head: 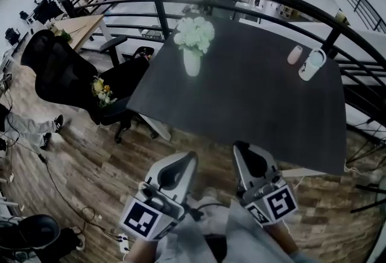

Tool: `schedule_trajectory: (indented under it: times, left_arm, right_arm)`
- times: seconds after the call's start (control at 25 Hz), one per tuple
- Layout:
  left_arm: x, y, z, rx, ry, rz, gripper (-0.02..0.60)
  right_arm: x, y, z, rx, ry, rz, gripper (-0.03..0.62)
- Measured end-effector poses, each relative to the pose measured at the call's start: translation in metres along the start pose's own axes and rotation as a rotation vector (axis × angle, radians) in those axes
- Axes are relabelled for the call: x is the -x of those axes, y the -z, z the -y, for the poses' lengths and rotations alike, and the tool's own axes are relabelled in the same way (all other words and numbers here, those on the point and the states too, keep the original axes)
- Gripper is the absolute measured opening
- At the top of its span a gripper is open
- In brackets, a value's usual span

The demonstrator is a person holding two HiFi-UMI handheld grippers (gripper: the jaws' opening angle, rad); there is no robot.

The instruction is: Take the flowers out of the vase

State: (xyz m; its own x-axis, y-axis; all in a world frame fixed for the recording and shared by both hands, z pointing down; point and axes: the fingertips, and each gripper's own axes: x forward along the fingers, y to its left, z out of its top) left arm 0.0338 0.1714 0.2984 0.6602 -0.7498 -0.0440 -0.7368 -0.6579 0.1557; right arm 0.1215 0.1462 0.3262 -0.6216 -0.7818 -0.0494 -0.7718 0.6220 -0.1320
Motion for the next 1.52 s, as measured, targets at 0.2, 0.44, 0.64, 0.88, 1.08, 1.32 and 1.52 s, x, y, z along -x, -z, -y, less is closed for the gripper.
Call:
schedule_trajectory:
  times: [0.2,0.44,0.64,0.88,1.08,1.32,1.52]
  left_arm:
    - [-0.012,-0.001,-0.011,-0.004,-0.013,0.001,-0.002]
    - [-0.030,-0.003,-0.036,-0.011,-0.020,0.034,-0.002]
    - [-0.054,-0.006,-0.060,-0.008,0.005,0.026,-0.002]
    - [-0.084,-0.015,-0.099,-0.017,0.031,0.025,-0.002]
    - [-0.101,-0.021,-0.131,-0.013,0.061,0.008,-0.002]
    - [-0.117,-0.024,-0.170,-0.016,0.106,-0.013,-0.002]
    - [-0.127,-0.030,-0.201,-0.016,0.140,-0.012,-0.002]
  right_arm:
    - [-0.010,0.003,0.012,0.004,-0.007,0.004,0.002]
    - [-0.027,0.010,0.025,-0.002,0.010,-0.012,0.003]
    - [-0.048,0.005,0.039,0.015,0.033,-0.010,0.003]
    - [-0.085,0.001,0.057,0.024,0.065,-0.015,0.003]
    - [-0.120,-0.002,0.064,0.030,0.090,-0.025,0.002]
    - [-0.160,0.003,0.076,0.042,0.145,-0.042,0.002]
    - [-0.190,0.004,0.087,0.063,0.218,-0.046,0.003]
